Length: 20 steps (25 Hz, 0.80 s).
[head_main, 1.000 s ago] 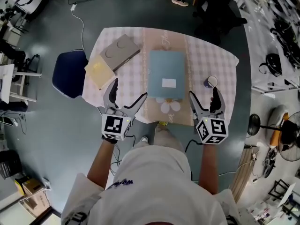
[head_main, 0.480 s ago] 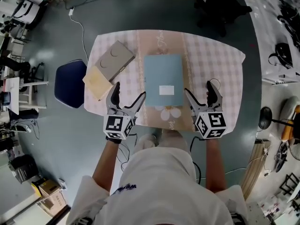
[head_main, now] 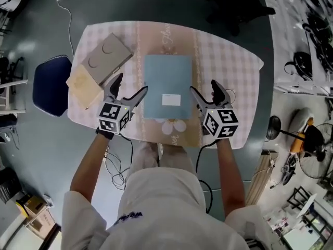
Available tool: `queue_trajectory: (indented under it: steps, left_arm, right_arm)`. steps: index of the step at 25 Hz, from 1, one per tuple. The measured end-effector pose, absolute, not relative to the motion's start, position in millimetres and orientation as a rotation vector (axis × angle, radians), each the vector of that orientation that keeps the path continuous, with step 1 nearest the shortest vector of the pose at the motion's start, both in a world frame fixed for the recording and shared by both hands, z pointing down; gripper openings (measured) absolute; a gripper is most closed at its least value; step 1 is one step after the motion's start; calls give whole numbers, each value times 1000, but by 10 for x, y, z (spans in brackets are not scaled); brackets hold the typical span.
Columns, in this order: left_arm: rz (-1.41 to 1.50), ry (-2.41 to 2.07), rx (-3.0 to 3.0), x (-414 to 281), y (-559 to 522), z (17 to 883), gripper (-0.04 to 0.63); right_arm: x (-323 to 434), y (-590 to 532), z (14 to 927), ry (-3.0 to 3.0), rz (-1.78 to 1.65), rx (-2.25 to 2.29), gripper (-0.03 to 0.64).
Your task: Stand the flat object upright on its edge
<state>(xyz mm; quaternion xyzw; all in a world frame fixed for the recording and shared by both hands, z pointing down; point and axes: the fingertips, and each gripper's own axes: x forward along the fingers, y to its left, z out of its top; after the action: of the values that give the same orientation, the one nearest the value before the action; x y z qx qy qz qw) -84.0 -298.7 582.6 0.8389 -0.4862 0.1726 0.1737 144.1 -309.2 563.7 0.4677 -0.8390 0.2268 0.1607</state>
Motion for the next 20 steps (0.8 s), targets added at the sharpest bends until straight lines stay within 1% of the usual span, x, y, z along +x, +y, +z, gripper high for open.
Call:
queue_trajectory:
  steps: [4,9,13,18,20]
  left_arm:
    - [475,-1275,2298,-864,-3173,6283,436]
    - [462,-1196,2176,-855,-3444,6711,439]
    - [521,-1166,2186,-836,-3678,6968,442]
    - [461,-1130,2057,-835,-3920,7338,439]
    - [488,-1131,2038,-923,-3975,7437,431]
  right_arm:
    - [1354,-3294,5994,-2347,713,1314,362]
    - [1277,-3563,6415,-2265,740,1286,330]
    - [1235,-3725,6750,-2206,773,1264,327]
    - [1274,-3883,7137,-2134,831,1237,326]
    - [1195,-3949,7318,-2119,827,1207,312]
